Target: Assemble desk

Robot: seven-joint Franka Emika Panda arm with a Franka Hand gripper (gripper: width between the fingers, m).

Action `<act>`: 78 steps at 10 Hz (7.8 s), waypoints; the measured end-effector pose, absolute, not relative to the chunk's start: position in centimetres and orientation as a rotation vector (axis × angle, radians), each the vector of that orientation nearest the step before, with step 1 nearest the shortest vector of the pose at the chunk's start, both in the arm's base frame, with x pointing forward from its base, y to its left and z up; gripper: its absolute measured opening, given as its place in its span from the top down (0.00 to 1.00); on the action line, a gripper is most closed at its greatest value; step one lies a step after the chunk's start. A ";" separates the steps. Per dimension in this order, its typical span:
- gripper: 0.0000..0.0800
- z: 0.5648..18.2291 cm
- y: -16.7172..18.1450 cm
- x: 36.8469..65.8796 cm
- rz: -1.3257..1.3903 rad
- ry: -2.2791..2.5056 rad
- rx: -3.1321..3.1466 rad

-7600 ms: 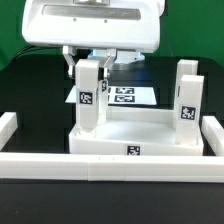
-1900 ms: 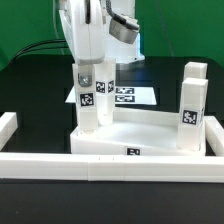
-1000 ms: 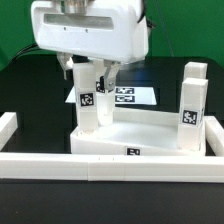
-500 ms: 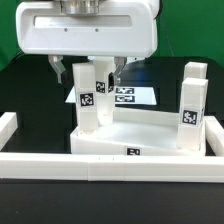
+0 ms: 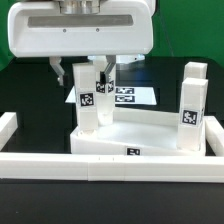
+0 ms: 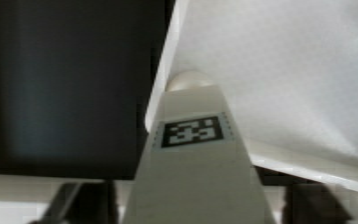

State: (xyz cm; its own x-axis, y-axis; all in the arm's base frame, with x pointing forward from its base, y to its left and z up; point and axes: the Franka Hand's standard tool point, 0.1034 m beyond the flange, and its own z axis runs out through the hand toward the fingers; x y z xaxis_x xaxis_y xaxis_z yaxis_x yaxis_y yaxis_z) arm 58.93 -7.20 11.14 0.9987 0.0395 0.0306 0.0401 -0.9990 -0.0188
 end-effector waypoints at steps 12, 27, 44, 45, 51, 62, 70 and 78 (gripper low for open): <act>0.64 10.9 -5.7 59.0 -0.013 1.443 -2.742; 0.19 10.8 -4.1 59.1 0.023 0.871 -3.003; 0.63 10.6 -5.0 59.2 0.010 -0.331 -3.192; 0.63 10.6 -5.0 59.2 0.006 -0.205 -3.202; 0.63 10.3 -5.5 58.8 0.001 1.040 -2.935; 0.63 9.9 -6.2 58.5 0.046 2.325 -1.846; 0.19 9.9 -5.1 59.2 0.009 1.933 -2.290; 0.19 10.3 -4.7 59.5 -0.064 1.014 -2.909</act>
Offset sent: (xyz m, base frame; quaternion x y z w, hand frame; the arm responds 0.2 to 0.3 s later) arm 0.0000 0.0000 0.0000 0.0000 0.0000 0.0650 0.9979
